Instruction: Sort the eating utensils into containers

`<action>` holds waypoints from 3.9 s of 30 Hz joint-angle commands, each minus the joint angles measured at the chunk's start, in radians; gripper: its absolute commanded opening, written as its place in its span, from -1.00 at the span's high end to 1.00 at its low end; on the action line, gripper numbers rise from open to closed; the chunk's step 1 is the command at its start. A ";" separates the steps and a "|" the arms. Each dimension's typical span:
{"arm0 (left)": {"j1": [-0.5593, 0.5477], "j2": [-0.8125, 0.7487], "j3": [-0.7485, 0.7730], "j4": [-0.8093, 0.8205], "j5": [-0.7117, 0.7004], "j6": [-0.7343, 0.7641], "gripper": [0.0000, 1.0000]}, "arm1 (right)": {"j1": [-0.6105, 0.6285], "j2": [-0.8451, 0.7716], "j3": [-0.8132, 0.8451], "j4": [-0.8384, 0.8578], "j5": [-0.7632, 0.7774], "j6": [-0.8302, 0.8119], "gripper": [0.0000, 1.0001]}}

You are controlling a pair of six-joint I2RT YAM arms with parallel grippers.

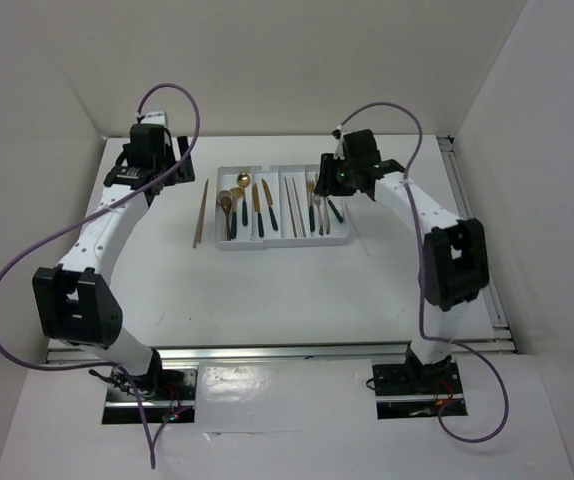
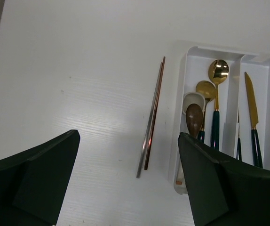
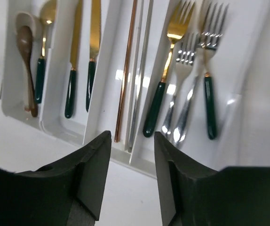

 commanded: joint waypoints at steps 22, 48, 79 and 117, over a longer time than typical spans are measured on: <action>-0.004 0.091 0.115 -0.017 0.083 0.010 -1.00 | -0.144 -0.350 -0.501 0.049 0.114 -0.542 0.10; -0.004 0.140 0.198 -0.064 0.062 0.019 -1.00 | -0.156 -0.061 -0.401 0.149 0.107 -0.532 0.22; -0.004 0.140 0.183 -0.018 0.054 -0.019 -1.00 | -0.237 -0.153 -0.294 0.067 0.188 -0.367 1.00; -0.024 -0.021 0.037 -0.032 -0.081 0.019 -1.00 | 0.013 0.238 0.176 0.020 -0.203 0.244 1.00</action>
